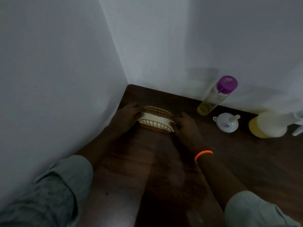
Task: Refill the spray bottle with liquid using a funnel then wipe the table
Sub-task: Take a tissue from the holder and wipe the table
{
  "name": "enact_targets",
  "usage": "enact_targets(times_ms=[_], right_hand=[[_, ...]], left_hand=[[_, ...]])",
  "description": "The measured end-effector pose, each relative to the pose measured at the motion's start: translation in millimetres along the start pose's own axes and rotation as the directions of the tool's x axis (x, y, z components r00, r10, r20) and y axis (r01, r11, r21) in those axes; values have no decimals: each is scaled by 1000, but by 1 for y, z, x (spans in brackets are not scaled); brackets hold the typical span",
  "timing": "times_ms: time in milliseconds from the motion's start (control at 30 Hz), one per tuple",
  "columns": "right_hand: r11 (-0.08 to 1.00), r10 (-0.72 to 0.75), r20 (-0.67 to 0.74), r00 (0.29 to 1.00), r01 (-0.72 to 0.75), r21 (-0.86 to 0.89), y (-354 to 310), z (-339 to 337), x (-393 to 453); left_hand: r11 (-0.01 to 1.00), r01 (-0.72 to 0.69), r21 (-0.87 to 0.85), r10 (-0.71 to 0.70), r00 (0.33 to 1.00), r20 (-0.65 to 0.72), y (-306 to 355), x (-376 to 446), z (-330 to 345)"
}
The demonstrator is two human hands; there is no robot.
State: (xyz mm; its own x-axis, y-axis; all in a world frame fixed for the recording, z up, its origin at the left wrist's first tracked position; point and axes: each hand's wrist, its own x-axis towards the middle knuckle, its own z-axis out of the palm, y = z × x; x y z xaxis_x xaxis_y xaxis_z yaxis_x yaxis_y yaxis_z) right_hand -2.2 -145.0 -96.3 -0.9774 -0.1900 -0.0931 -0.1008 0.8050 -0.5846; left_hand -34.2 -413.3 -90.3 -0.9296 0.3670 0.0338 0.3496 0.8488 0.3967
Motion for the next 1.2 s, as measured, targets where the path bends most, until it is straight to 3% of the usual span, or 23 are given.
enact_targets(times_ms=[233, 600, 933, 1067, 1200], right_hand=[[999, 13, -42, 999, -12, 32, -4, -2, 3], [983, -85, -128, 988, 104, 151, -11, -34, -18], [953, -102, -339, 935, 190, 238, -54, -109, -72], [923, -60, -330, 942, 178, 341, -56, -137, -104], [819, 70, -299, 952, 116, 562, -50, -154, -135]], left_hand=[[1000, -20, -15, 19, 1000, -19, 2, -6, -8], [982, -54, -179, 38, 995, -94, 30, -22, -48], [958, -102, -268, 56, 983, -173, 90, -40, -105], [919, -136, -369, 59, 975, -212, 119, -51, -114], [807, -53, -588, -25, 992, -124, 145, -65, -109]])
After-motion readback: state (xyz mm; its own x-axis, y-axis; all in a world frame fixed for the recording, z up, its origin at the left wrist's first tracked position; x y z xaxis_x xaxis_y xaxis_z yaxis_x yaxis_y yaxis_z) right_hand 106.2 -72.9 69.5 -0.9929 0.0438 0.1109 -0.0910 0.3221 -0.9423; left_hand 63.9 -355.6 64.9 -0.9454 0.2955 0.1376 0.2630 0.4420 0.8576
